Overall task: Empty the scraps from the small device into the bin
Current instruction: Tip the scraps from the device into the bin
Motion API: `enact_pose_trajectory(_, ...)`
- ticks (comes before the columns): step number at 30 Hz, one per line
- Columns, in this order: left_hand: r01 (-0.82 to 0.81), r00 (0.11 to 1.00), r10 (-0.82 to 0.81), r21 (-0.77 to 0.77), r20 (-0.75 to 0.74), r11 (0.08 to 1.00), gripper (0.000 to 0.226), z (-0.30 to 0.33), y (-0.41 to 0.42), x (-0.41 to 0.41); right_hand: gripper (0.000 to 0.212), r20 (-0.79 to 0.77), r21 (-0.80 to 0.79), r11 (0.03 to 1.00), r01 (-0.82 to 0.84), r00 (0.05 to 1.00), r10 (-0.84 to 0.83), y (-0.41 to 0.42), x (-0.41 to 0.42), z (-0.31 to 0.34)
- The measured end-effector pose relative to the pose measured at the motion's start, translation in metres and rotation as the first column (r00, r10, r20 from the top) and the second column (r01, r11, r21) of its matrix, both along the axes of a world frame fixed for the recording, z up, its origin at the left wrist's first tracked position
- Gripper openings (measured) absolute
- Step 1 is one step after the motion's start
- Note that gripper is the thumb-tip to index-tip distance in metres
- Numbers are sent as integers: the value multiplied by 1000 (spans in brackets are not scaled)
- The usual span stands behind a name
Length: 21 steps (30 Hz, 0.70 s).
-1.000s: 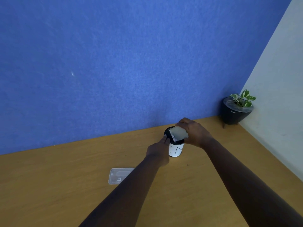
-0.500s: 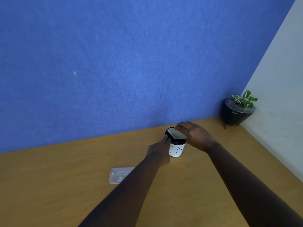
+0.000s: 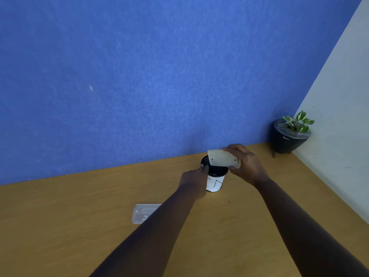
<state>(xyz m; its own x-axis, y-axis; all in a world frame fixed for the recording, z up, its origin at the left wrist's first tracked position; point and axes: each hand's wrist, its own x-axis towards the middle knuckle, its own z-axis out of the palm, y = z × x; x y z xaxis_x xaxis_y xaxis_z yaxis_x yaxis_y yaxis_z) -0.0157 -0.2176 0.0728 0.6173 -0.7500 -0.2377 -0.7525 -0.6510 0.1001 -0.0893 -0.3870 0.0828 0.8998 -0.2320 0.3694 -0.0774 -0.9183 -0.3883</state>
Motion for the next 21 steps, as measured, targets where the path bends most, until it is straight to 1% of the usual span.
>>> enact_pose_trajectory(2,22,998,-23,19,51,1000,78,4,-4,2,60,23,-70,997,-35,999,37,1,-3,1)
enact_pose_trajectory(4,32,996,-35,42,83,999,76,6,-8,1,59,59,-184,979,-84,994,96,4,-5,3)
enact_pose_trajectory(6,34,996,-39,60,85,998,69,7,-10,-1,57,89,-350,929,-116,984,157,4,-8,3)
enact_pose_trajectory(8,36,996,-42,73,79,997,61,5,-10,-2,53,104,-462,878,-129,975,198,3,-9,0)
enact_pose_trajectory(13,39,995,-46,74,85,996,64,5,-9,-1,48,123,-577,802,-153,955,271,0,-6,-5)
enact_pose_trajectory(17,25,995,-31,69,97,997,58,4,-10,-2,48,63,-633,737,-237,933,354,-1,-4,-3)
enact_pose_trajectory(19,26,994,-32,65,105,998,54,5,-10,-1,48,60,-625,744,-236,936,347,-1,-4,-4)
enact_pose_trajectory(21,25,994,-31,53,109,998,55,6,-11,-1,46,82,-587,781,-211,945,317,-1,-4,-6)
